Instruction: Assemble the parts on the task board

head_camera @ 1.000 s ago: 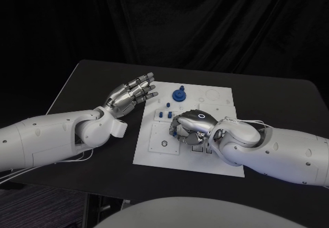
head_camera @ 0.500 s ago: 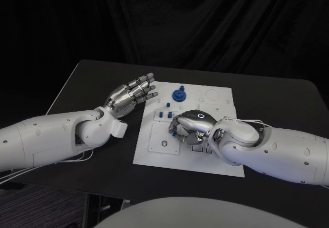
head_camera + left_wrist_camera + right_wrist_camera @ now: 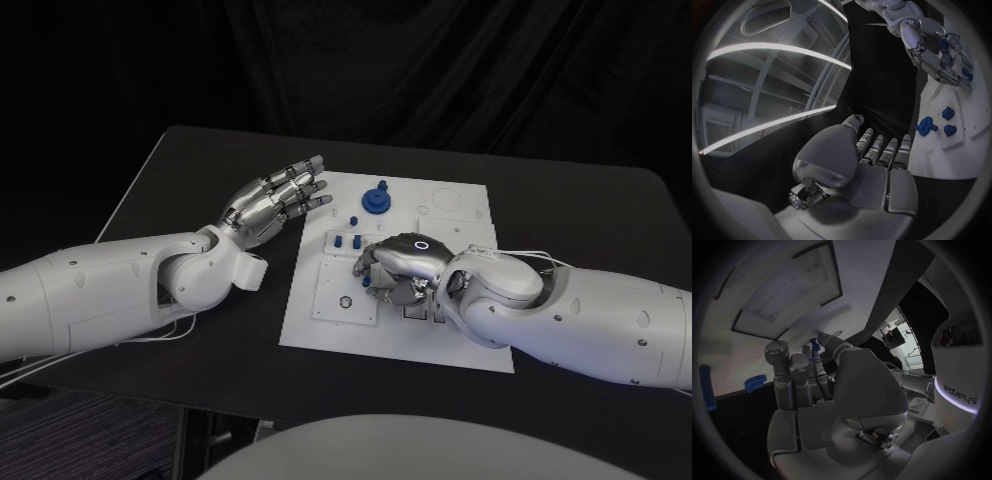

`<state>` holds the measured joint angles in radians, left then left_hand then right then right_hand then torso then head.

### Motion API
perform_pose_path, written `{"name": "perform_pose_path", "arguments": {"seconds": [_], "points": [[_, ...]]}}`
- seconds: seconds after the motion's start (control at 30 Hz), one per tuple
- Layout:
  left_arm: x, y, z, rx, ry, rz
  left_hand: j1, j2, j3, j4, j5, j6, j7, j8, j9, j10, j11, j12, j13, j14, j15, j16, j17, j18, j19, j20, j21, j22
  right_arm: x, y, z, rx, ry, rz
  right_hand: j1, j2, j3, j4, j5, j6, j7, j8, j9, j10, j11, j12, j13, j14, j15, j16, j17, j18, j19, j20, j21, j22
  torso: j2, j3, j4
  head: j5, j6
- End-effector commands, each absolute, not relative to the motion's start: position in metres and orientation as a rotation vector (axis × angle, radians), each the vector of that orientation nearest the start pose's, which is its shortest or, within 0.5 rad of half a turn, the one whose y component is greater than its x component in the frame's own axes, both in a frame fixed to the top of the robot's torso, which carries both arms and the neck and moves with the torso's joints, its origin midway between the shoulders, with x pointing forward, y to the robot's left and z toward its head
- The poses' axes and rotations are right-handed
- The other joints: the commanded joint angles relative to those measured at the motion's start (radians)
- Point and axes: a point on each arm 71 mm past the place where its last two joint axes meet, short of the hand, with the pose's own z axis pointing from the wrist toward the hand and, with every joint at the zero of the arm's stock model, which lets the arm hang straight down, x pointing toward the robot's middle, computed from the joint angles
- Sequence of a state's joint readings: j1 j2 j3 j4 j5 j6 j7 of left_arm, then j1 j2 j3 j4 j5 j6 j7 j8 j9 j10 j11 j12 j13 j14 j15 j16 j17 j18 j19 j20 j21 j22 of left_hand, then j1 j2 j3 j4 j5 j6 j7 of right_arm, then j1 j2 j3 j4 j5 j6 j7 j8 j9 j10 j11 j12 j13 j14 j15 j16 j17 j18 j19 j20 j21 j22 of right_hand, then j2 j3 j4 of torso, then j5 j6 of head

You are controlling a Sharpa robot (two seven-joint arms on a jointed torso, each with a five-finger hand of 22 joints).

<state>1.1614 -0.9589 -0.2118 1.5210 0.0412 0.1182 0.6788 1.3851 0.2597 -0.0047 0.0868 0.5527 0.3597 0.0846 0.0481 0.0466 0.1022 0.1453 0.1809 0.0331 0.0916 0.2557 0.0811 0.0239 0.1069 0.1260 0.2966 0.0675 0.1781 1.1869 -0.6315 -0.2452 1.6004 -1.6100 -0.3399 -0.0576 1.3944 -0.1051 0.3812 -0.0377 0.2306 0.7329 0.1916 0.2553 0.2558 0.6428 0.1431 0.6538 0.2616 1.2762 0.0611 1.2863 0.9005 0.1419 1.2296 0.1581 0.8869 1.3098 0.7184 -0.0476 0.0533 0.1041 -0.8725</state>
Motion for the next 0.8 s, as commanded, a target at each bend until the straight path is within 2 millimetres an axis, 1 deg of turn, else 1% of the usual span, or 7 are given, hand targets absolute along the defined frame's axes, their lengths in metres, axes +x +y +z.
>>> {"name": "perform_pose_path", "arguments": {"seconds": [0.03, 0.2, 0.4, 0.5, 0.6, 0.7, 0.8], "points": [[0.443, 0.254, -0.228, -1.05, 1.332, -1.978, -0.006, -0.002, 0.007, -0.002, -0.005, 0.004, 0.008, 0.005, 0.001, -0.002, -0.006, -0.005, 0.0, -0.003, 0.007, 0.005, 0.001, -0.01, 0.005, -0.002, 0.006, -0.001, 0.41, -0.074, -0.25, -0.573, 1.732, 0.862, -0.007, 0.001, -0.026, 0.01, -0.017, -0.017, 0.0, -0.009, -0.009, -0.03, 0.002, 0.02, 0.014, -0.019, 0.002, -0.008, -0.014, 0.005, -0.017, 0.005, -0.033, 0.038, 0.0, 0.0006, -0.0006, 0.0, 0.0], [0.443, 0.254, -0.229, -1.051, 1.332, -1.977, -0.007, -0.003, 0.011, -0.003, -0.005, 0.01, 0.011, 0.006, 0.002, -0.002, -0.008, -0.005, 0.0, -0.003, 0.007, 0.005, 0.001, -0.011, 0.005, -0.002, 0.006, -0.002, 0.41, -0.076, -0.249, -0.567, 1.721, 0.866, 0.002, 0.005, -0.069, 0.024, -0.036, -0.035, -0.002, -0.016, -0.025, -0.101, 0.01, 0.049, 0.029, -0.05, 0.01, -0.016, -0.045, 0.011, -0.039, 0.013, -0.081, 0.025, 0.0, 0.0006, -0.0009, -0.001, 0.0], [0.442, 0.256, -0.229, -1.053, 1.332, -1.97, -0.007, -0.005, 0.014, -0.004, -0.005, 0.014, 0.014, 0.008, 0.003, -0.002, -0.01, -0.005, 0.0, -0.003, 0.007, 0.006, 0.001, -0.012, 0.006, -0.002, 0.006, -0.002, 0.41, -0.086, -0.241, -0.535, 1.675, 0.874, 0.021, 0.01, -0.099, 0.029, -0.031, -0.045, -0.001, -0.016, -0.036, -0.174, 0.02, 0.073, 0.037, -0.1, 0.019, -0.039, -0.109, 0.018, -0.066, 0.021, -0.132, 0.014, 0.001, 0.0013, -0.001, -0.003, 0.0], [0.442, 0.257, -0.229, -1.054, 1.332, -1.967, -0.008, -0.005, 0.016, -0.004, -0.005, 0.017, 0.015, 0.008, 0.003, -0.001, -0.011, -0.004, 0.0, -0.002, 0.007, 0.007, 0.001, -0.012, 0.006, -0.002, 0.006, -0.002, 0.412, -0.095, -0.229, -0.521, 1.636, 0.87, 0.026, 0.012, -0.101, 0.029, -0.027, -0.043, 0.0, -0.015, -0.037, -0.179, 0.021, 0.078, 0.038, -0.101, 0.02, -0.037, -0.109, 0.018, -0.065, 0.022, -0.131, 0.015, 0.001, 0.0016, -0.0007, -0.006, 0.0], [0.442, 0.258, -0.229, -1.055, 1.331, -1.964, -0.009, -0.007, 0.019, -0.005, -0.005, 0.019, 0.018, 0.009, 0.003, -0.001, -0.013, -0.004, 0.0, -0.002, 0.007, 0.007, 0.001, -0.012, 0.007, -0.002, 0.006, -0.002, 0.417, -0.109, -0.209, -0.498, 1.593, 0.851, 0.03, 0.016, -0.104, 0.031, -0.02, -0.037, 0.0, -0.01, -0.038, -0.178, 0.02, 0.089, 0.04, -0.103, 0.02, -0.036, -0.113, 0.018, -0.063, 0.022, -0.128, 0.017, 0.0, 0.0021, -0.0012, -0.011, 0.0], [0.442, 0.258, -0.229, -1.056, 1.33, -1.961, -0.009, -0.008, 0.02, -0.005, -0.005, 0.021, 0.019, 0.009, 0.003, 0.0, -0.014, -0.003, 0.0, -0.002, 0.007, 0.008, 0.001, -0.013, 0.007, -0.002, 0.007, -0.002, 0.42, -0.122, -0.193, -0.477, 1.57, 0.824, 0.039, 0.024, -0.102, 0.03, 0.0, -0.025, 0.004, -0.003, -0.038, -0.166, 0.018, 0.106, 0.043, -0.101, 0.017, -0.032, -0.113, 0.017, -0.058, 0.021, -0.123, 0.02, -0.002, 0.0014, -0.0018, -0.014, 0.0], [0.441, 0.258, -0.229, -1.056, 1.33, -1.959, -0.009, -0.008, 0.021, -0.006, -0.005, 0.023, 0.02, 0.01, 0.004, 0.0, -0.014, -0.002, 0.001, -0.001, 0.007, 0.008, 0.002, -0.013, 0.007, -0.002, 0.007, -0.002, 0.424, -0.137, -0.177, -0.456, 1.566, 0.774, 0.042, 0.027, -0.102, 0.031, 0.008, -0.019, 0.003, 0.0, -0.04, -0.158, 0.016, 0.114, 0.043, -0.097, 0.015, -0.029, -0.111, 0.016, -0.052, 0.02, -0.114, 0.024, -0.002, 0.0003, -0.001, -0.022, 0.0]]}}
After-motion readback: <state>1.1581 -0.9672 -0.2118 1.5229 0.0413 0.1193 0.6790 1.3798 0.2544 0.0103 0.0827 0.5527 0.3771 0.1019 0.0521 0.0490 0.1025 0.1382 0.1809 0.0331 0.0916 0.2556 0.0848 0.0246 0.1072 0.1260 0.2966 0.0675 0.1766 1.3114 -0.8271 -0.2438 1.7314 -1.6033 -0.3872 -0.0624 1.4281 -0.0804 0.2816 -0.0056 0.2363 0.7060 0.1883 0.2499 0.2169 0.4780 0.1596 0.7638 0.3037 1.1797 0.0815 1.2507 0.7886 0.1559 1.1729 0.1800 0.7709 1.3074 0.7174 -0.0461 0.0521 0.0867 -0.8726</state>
